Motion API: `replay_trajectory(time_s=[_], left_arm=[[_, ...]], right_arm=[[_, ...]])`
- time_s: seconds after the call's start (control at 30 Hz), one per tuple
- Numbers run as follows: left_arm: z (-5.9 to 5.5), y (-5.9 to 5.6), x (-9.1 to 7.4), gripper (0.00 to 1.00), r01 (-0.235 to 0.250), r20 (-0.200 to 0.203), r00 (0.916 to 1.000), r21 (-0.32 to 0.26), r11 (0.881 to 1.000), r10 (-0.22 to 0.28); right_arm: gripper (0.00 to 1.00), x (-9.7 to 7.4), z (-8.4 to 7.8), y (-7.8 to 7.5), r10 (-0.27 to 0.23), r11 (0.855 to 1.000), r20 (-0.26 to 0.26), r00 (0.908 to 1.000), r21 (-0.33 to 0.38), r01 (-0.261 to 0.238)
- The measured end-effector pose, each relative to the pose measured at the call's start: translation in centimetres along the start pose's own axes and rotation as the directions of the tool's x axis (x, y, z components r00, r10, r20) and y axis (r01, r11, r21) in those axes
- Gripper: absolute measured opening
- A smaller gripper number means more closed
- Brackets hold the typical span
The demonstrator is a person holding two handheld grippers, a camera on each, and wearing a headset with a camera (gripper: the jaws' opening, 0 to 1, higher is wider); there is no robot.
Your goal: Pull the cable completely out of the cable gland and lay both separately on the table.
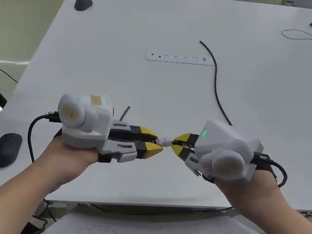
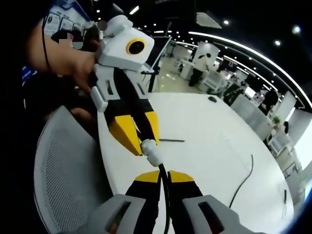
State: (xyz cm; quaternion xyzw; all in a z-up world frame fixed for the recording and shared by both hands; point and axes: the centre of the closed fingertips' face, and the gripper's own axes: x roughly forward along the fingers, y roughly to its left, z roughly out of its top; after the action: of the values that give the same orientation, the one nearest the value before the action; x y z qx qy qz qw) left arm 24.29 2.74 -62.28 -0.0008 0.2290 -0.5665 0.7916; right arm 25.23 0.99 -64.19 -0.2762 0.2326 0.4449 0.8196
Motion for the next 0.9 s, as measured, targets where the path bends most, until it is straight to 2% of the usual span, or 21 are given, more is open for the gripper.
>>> replay_trajectory(time_s=[0.3,0.53,0.77,0.9], left_arm=[[0.3,0.0,-0.2,0.15,0.0,0.005,1.0,0.002,1.0,0.0],[0.5,0.0,-0.2,0.15,0.002,0.01,1.0,0.003,1.0,-0.002],[0.4,-0.2,-0.2,0.15,0.008,0.006,1.0,0.001,1.0,-0.008],[0.3,-0.3,-0.2,0.15,0.013,0.005,0.9999,0.001,1.0,-0.013]], right_arm=[[0.0,-0.3,-1.3,-1.1,-0.029,0.995,-0.023,0.9993,0.092,0.031],[0.0,-0.3,-3.2,-2.1,-0.054,0.982,-0.061,0.9966,0.18,0.065],[0.0,-0.1,-5.3,-2.7,-0.069,0.96,-0.091,0.9935,0.266,0.091],[0.0,0.1,-6.6,-2.8,-0.068,0.94,-0.106,0.992,0.327,0.1]])
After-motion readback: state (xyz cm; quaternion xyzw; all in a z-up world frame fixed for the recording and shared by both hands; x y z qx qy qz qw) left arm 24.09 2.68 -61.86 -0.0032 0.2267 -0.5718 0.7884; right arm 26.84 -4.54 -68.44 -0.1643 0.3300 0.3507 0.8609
